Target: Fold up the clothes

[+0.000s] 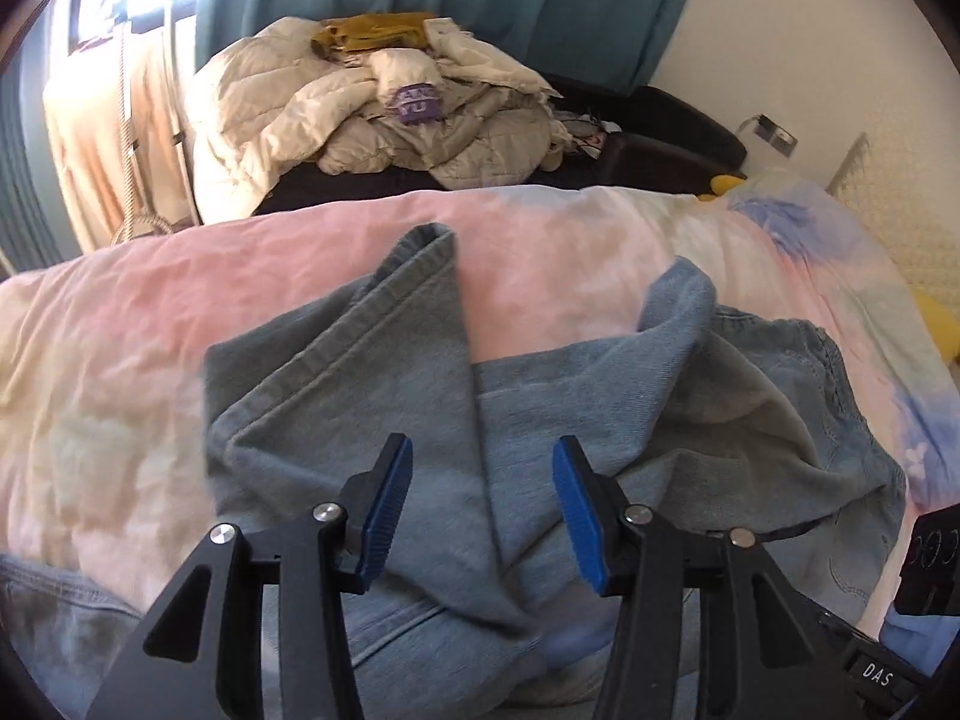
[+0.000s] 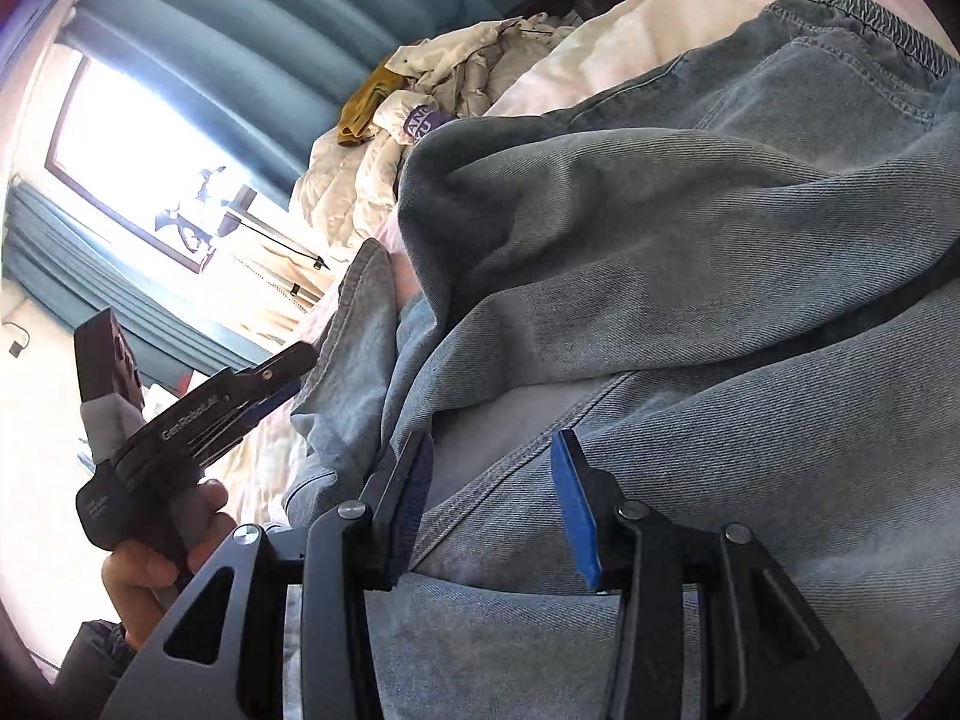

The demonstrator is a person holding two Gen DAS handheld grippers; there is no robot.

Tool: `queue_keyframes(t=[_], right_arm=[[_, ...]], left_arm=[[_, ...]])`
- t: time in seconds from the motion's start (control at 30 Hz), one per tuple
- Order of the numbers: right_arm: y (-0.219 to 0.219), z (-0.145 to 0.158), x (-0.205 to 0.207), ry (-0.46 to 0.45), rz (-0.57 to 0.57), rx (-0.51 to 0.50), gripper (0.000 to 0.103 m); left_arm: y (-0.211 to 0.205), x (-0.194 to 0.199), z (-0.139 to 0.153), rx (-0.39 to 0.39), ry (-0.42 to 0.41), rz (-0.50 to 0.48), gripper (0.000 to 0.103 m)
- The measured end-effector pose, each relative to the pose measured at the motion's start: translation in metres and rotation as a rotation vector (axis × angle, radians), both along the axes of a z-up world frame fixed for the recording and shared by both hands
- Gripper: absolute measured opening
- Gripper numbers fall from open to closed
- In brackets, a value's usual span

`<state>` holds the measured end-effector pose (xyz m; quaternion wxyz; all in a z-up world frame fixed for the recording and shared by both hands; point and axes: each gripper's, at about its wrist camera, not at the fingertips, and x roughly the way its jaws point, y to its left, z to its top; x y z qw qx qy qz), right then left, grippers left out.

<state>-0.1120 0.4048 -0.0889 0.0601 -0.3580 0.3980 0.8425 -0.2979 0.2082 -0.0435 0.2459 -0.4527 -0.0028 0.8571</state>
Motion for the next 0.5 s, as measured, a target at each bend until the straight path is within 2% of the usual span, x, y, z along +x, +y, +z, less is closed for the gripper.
queue_keyframes(t=[0.2, 0.33, 0.5], right_arm=[[-0.007, 0.003, -0.002, -0.010, 0.007, 0.011, 0.041], [-0.009, 0.002, -0.004, -0.011, 0.015, 0.018, 0.041], [-0.009, -0.003, -0.004, -0.019, 0.019, 0.023, 0.041]], left_arm=[[-0.077, -0.019, -0.019, 0.106, -0.131, 0.241, 0.050], [-0.082, -0.026, -0.037, 0.153, -0.199, 0.256, 0.050], [-0.055, -0.039, -0.056, 0.143, -0.227, 0.224, 0.050]])
